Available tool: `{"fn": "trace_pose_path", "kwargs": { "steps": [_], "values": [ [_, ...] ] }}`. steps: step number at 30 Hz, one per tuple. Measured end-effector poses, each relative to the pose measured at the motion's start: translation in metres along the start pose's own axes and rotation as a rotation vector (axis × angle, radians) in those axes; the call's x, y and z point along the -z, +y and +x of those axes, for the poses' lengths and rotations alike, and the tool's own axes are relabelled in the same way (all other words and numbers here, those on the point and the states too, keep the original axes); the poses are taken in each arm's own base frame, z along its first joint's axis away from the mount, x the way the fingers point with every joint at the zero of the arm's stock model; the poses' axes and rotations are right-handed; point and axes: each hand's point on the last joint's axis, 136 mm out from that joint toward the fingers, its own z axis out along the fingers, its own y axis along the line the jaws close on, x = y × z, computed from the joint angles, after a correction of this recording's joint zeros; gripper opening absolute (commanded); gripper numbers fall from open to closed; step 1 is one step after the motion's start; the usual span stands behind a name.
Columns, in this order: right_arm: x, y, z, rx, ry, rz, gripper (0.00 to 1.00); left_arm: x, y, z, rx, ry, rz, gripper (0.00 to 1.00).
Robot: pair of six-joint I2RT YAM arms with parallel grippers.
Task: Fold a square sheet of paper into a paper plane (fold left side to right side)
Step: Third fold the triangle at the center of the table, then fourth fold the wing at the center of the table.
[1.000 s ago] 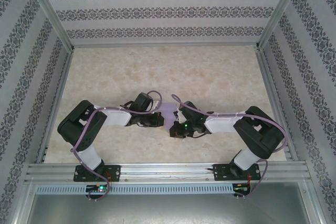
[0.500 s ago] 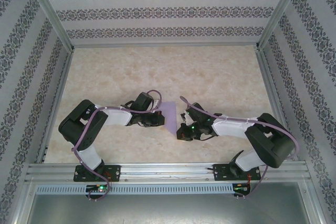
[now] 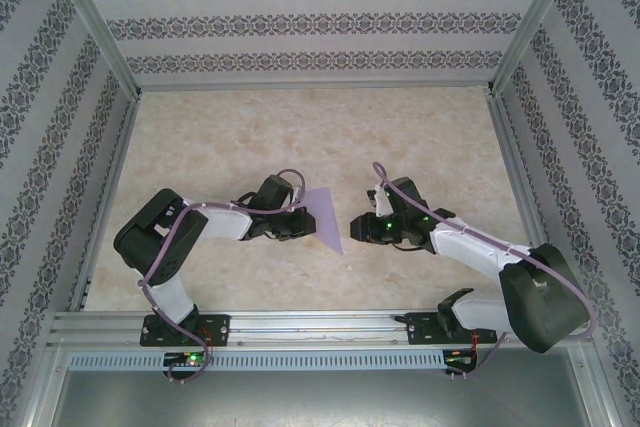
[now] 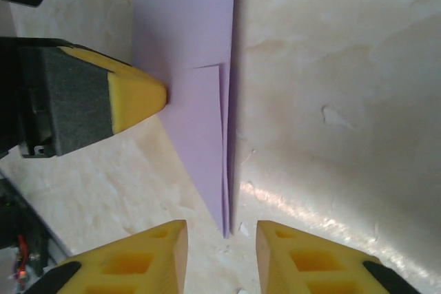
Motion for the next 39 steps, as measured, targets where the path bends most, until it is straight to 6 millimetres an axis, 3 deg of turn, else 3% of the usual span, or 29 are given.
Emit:
{"fn": "trace_pose_path", "kwargs": {
  "steps": [7,16,19,25,30,37,39],
  "values": [
    [-0.007,0.011,-0.027,0.163,-0.017,-0.004,0.41,0.010,-0.007,-0.016,-0.050,-0.075,-0.002,0.29],
    [-0.036,0.011,-0.040,0.272,0.047,-0.022,0.41,0.075,-0.024,-0.069,-0.147,-0.323,-0.014,0.37],
    [-0.045,0.011,-0.042,0.286,0.062,-0.033,0.41,0.087,-0.019,-0.073,-0.155,-0.357,-0.045,0.38],
    [-0.062,0.012,-0.037,0.298,0.102,-0.051,0.39,0.089,-0.004,-0.071,-0.144,-0.348,-0.096,0.38],
    [-0.066,0.015,-0.034,0.314,0.111,-0.064,0.31,0.089,0.004,-0.069,-0.129,-0.340,-0.112,0.39],
    [-0.067,0.017,-0.036,0.322,0.106,-0.070,0.03,0.089,0.013,-0.071,-0.097,-0.326,-0.108,0.40],
    [-0.066,0.017,-0.036,0.318,0.106,-0.070,0.00,0.088,0.015,-0.071,-0.086,-0.319,-0.105,0.41]
  ]
}}
